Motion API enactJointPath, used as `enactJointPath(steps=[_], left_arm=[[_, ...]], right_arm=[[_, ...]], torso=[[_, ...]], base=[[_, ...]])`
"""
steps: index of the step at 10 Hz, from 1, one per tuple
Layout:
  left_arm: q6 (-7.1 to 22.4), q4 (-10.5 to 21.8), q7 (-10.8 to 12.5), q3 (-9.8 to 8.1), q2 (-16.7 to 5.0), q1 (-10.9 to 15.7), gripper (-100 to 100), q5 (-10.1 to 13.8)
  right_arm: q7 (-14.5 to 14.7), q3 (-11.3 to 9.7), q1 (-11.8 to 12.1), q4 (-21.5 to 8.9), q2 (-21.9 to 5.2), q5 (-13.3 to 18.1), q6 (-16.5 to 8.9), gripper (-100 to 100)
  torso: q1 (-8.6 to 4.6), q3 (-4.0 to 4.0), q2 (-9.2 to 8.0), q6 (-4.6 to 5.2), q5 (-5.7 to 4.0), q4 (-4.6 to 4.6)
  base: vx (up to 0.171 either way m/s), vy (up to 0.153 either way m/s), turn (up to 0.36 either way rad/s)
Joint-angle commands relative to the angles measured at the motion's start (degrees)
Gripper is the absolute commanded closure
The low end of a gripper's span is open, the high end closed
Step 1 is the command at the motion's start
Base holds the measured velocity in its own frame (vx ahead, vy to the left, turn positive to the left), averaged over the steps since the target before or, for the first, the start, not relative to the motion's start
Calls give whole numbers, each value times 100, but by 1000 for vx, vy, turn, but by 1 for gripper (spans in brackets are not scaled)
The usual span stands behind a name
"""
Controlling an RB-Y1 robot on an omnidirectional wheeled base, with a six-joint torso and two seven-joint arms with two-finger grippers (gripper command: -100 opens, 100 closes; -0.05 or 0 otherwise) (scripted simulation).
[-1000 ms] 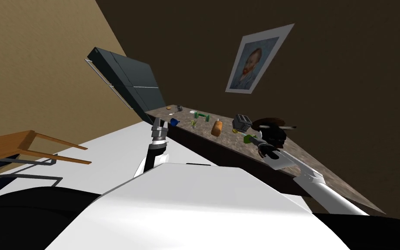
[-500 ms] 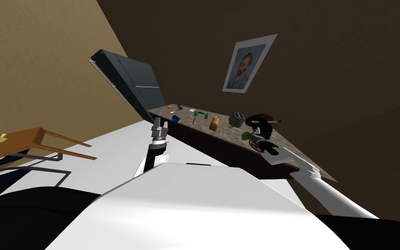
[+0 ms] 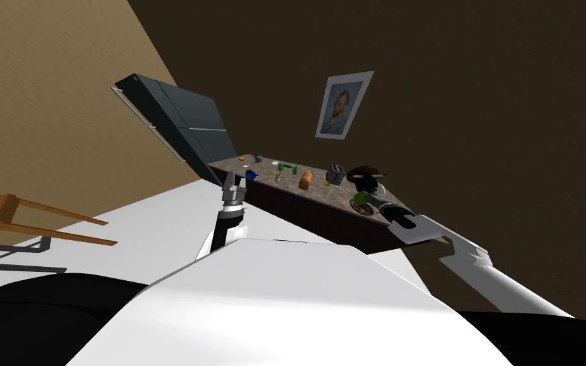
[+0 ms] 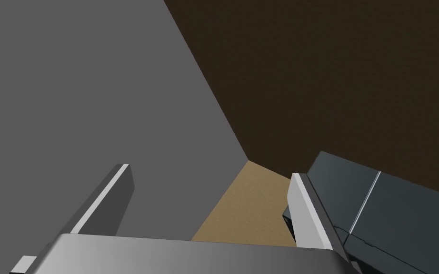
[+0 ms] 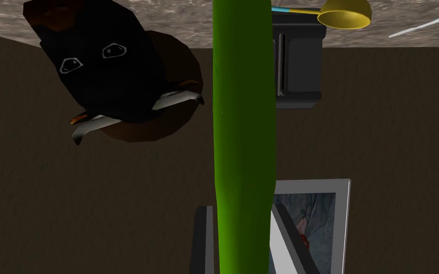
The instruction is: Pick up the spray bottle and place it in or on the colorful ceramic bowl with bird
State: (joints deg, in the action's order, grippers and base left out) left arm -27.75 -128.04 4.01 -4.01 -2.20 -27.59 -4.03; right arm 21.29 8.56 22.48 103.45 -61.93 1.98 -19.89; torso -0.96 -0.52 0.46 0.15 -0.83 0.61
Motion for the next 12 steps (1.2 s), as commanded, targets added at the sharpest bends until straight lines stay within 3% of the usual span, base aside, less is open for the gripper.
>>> enactJointPath(steps=[1,5,6,7,11,12], left_arm=[[0,0,0,0,0,0,0,0],[0,0,0,0,0,0,0,0],[0,0,0,0,0,0,0,0],[0,0,0,1,1,1,0,0],[0,0,0,1,1,1,0,0],[0,0,0,1,1,1,0,0]], right_arm=[[-209,73,189,190,-165,111,-40,100],[-611,202,535,504,-462,358,-88,100],[-548,191,495,472,-425,315,-80,100],[-570,199,501,478,-433,321,-84,-100],[-568,199,500,476,-433,320,-84,-100],[-568,199,500,476,-433,320,-84,0]], torso=[[0,0,0,0,0,0],[16,-12,18,4,9,6],[18,-13,19,1,10,7],[38,-8,8,-2,11,7],[64,3,-9,-2,18,2],[64,3,-10,-2,19,2]], base=[[64,-108,-106],[84,-107,-86],[37,-49,-6],[6,-10,3],[0,0,0],[0,0,0]])
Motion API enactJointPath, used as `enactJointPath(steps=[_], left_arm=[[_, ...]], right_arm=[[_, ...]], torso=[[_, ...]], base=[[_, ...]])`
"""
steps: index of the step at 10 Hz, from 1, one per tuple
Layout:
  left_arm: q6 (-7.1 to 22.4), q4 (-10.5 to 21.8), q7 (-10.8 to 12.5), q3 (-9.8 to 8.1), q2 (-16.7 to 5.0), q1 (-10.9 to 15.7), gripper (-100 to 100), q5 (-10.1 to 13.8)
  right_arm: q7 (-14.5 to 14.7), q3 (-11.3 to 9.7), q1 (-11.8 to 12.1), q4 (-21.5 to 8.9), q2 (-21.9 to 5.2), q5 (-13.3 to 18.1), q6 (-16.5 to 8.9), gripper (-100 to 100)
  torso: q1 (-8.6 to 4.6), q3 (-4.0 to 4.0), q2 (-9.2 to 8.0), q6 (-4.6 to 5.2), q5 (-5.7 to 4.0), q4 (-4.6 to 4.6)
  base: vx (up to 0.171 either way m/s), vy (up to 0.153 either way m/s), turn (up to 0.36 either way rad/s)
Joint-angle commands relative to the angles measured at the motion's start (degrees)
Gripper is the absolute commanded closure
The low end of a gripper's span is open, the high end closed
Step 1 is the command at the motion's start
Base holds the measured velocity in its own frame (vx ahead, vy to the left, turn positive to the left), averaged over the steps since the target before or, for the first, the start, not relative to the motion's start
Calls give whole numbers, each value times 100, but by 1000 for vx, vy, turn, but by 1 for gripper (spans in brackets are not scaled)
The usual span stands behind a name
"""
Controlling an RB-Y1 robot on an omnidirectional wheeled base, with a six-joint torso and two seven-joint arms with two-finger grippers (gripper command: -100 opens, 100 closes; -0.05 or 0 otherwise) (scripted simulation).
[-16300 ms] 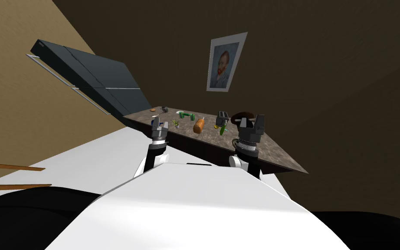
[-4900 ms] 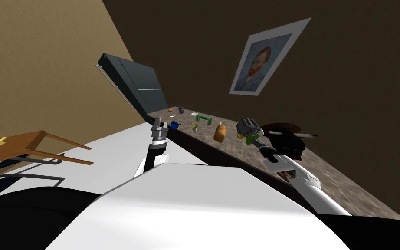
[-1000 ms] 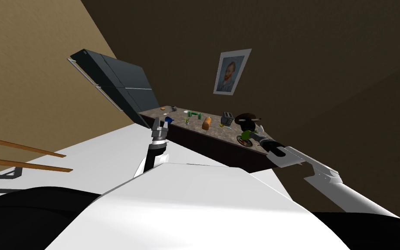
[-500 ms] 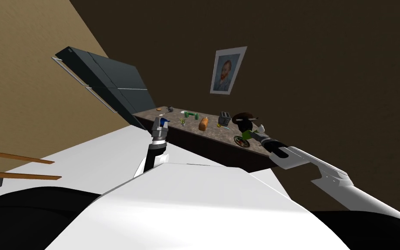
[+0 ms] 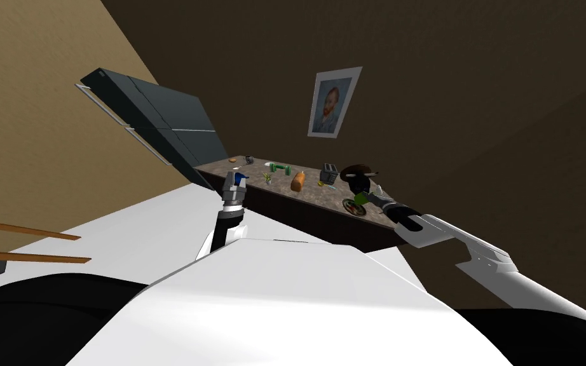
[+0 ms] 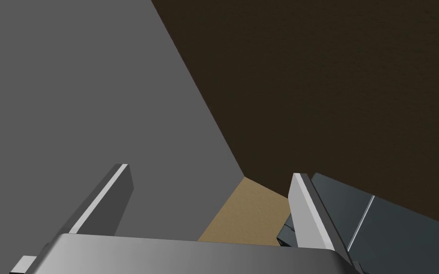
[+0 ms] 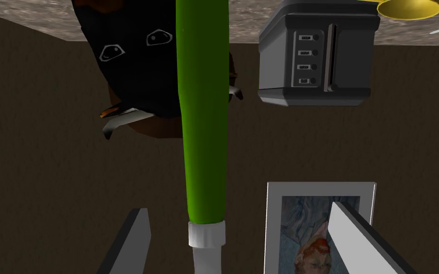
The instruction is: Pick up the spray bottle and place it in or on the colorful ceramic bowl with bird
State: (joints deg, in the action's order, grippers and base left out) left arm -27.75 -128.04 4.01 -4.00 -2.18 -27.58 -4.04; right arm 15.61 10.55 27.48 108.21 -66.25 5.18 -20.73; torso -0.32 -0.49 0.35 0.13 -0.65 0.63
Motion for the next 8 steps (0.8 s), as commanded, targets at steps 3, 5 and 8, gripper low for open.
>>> enactJointPath(steps=[3,5,8], left_arm=[[0,0,0,0,0,0,0,0],[0,0,0,0,0,0,0,0],[0,0,0,0,0,0,0,0]], right_arm=[[-120,233,125,460,-447,-292,-314,-100],[-180,350,187,690,-670,-438,-471,-100],[-271,524,280,1035,-1006,-657,-707,-100]], torso=[[-2,-1,2,2,1,0],[-4,-2,3,1,0,1],[-2,-1,2,0,0,0]], base=[[9,-13,-97],[9,-15,-68],[8,-13,-71]])
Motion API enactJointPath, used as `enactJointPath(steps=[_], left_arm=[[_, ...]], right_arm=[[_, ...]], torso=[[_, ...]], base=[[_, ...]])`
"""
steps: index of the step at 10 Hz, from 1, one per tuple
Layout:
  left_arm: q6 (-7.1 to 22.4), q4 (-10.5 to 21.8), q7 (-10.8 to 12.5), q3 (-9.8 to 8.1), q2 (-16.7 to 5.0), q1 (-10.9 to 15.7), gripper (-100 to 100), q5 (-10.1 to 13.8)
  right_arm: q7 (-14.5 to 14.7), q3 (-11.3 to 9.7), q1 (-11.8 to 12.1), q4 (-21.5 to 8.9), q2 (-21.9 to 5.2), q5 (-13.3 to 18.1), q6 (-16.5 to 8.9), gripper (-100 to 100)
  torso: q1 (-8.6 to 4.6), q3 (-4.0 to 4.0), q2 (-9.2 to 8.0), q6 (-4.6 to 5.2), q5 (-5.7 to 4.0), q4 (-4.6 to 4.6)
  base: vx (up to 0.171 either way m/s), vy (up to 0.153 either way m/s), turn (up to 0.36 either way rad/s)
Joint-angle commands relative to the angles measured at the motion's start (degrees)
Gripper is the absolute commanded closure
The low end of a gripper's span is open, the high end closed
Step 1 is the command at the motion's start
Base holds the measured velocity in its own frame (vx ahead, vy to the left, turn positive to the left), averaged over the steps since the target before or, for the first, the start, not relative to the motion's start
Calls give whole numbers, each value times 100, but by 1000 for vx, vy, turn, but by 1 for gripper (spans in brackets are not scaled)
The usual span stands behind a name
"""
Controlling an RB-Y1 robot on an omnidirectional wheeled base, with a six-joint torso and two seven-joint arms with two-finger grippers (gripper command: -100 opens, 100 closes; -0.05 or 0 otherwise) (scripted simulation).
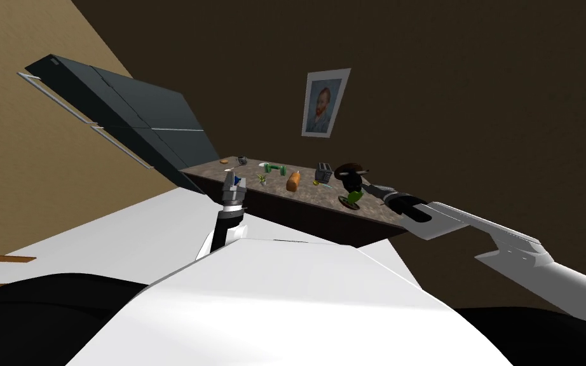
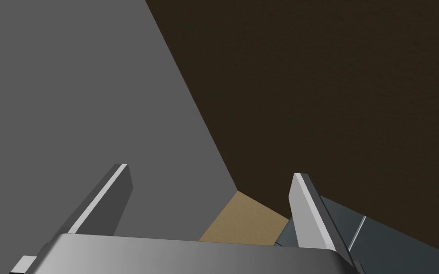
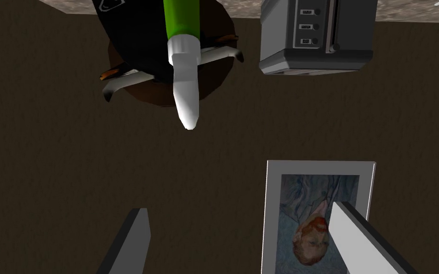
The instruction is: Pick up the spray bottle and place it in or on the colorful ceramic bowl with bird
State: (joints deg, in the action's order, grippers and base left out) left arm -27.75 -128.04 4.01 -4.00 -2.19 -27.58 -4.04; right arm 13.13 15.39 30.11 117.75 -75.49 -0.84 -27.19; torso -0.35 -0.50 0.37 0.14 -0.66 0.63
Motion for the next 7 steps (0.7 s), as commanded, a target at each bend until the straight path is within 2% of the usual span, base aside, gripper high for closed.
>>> enactJointPath(steps=[1,2,3,7], left_arm=[[0,0,0,0,0,0,0,0],[0,0,0,0,0,0,0,0],[0,0,0,0,0,0,0,0],[0,0,0,0,0,0,0,0]], right_arm=[[-53,99,49,196,-194,-129,-140,-100],[-31,54,19,131,-130,-85,-92,-100],[-39,61,19,147,-145,-96,-118,0],[-38,60,19,146,-143,-95,-116,0]], torso=[[0,0,0,0,0,0],[1,0,1,-1,1,0],[2,0,-1,-2,-1,0],[3,1,-2,-2,0,0]], base=[[10,-13,-94],[4,-4,-16],[0,0,0],[0,0,0]])
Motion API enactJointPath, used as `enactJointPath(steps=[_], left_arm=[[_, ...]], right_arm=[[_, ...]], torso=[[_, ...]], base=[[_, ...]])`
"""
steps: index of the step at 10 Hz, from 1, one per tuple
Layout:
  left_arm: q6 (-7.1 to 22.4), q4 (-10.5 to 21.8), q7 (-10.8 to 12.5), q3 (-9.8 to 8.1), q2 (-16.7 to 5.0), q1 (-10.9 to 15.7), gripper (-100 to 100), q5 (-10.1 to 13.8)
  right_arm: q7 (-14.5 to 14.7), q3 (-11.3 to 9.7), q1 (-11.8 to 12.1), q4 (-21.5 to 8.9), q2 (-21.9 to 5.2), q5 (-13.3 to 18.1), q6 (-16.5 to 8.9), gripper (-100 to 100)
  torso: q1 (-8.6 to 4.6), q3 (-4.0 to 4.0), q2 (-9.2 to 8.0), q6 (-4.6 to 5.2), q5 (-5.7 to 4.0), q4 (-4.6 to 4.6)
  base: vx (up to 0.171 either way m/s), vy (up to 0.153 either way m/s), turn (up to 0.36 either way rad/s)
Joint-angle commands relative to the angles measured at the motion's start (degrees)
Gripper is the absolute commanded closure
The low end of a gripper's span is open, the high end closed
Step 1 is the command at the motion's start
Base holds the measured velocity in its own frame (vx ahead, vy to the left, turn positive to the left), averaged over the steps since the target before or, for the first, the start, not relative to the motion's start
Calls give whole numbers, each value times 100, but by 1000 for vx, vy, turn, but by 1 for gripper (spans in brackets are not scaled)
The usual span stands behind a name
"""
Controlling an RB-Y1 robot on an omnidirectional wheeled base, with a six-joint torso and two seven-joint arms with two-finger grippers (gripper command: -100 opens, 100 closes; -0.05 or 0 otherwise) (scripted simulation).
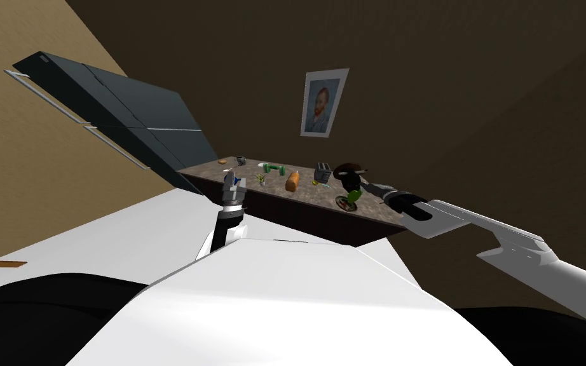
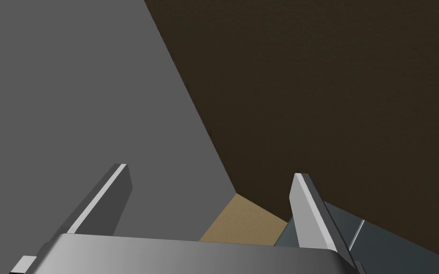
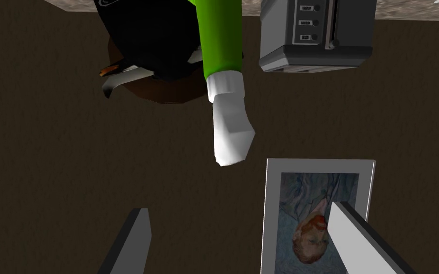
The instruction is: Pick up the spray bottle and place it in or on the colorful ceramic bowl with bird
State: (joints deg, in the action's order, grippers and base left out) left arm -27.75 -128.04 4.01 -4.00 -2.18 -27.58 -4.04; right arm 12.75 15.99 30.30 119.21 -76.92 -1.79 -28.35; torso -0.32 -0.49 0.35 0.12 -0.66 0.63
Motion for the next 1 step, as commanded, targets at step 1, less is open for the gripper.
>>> enactJointPath(steps=[1], left_arm=[[0,0,0,0,0,0,0,0]], right_arm=[[0,0,0,0,0,0,0,0]], torso=[[0,0,0,0,0,0]], base=[[0,0,0]])
